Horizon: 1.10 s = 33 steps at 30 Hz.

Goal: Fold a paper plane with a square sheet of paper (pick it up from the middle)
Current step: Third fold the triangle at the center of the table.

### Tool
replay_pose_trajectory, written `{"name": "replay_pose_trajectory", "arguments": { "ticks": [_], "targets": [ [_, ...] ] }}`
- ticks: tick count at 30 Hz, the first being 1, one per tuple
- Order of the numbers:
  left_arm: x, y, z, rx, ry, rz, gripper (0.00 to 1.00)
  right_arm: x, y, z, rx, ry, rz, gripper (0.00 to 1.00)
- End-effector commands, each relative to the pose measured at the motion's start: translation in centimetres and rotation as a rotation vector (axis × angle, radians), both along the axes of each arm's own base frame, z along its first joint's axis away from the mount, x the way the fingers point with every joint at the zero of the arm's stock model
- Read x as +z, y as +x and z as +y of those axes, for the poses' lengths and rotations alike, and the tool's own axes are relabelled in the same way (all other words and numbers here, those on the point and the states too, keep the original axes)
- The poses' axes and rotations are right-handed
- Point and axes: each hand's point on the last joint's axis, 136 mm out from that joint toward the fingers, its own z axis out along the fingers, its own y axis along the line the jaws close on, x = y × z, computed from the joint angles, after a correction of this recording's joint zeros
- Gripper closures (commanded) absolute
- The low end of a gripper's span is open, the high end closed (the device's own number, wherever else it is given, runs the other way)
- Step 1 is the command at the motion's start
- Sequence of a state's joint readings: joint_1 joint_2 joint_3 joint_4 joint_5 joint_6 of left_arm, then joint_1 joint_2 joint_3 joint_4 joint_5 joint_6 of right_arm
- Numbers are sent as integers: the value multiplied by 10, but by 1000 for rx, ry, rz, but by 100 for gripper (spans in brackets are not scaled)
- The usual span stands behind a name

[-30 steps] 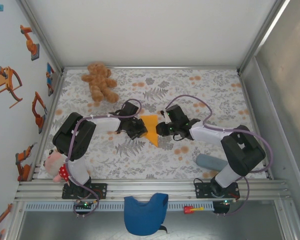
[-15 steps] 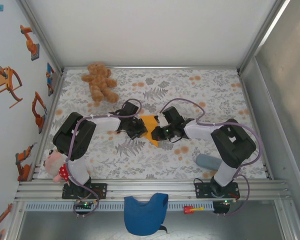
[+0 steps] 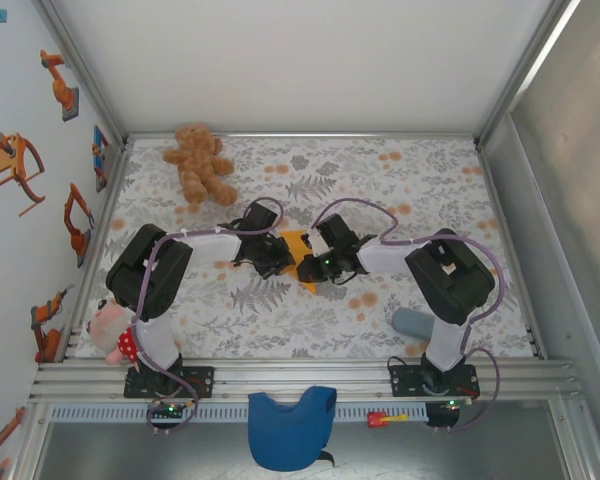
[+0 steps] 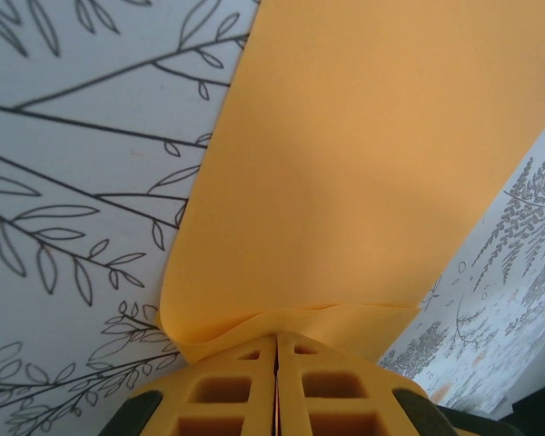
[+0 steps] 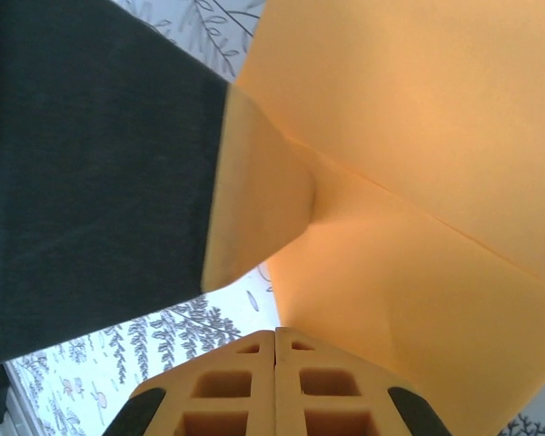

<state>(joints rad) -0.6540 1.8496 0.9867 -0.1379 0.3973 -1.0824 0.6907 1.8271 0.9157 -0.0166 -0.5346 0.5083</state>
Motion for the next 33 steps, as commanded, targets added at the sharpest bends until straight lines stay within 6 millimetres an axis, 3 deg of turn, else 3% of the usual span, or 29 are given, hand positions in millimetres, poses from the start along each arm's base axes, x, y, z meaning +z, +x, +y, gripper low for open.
{"name": "replay_pose_trajectory", "arguments": {
  "ticks": [1,11,21,33],
  "targets": [
    [-28,-13,19,-6,110,65,92,-6,3,-3,-15,-46,1,99],
    [-39,-17,28,-3,152,90,92,-23,-6,-16,-8,-123,33,100],
    [-53,-23,45,5,220,122,93,-17,-24,-29,27,-122,56,100],
    [-54,-23,47,3,217,123,93,-27,-57,-65,29,-206,100,100]
  ]
}}
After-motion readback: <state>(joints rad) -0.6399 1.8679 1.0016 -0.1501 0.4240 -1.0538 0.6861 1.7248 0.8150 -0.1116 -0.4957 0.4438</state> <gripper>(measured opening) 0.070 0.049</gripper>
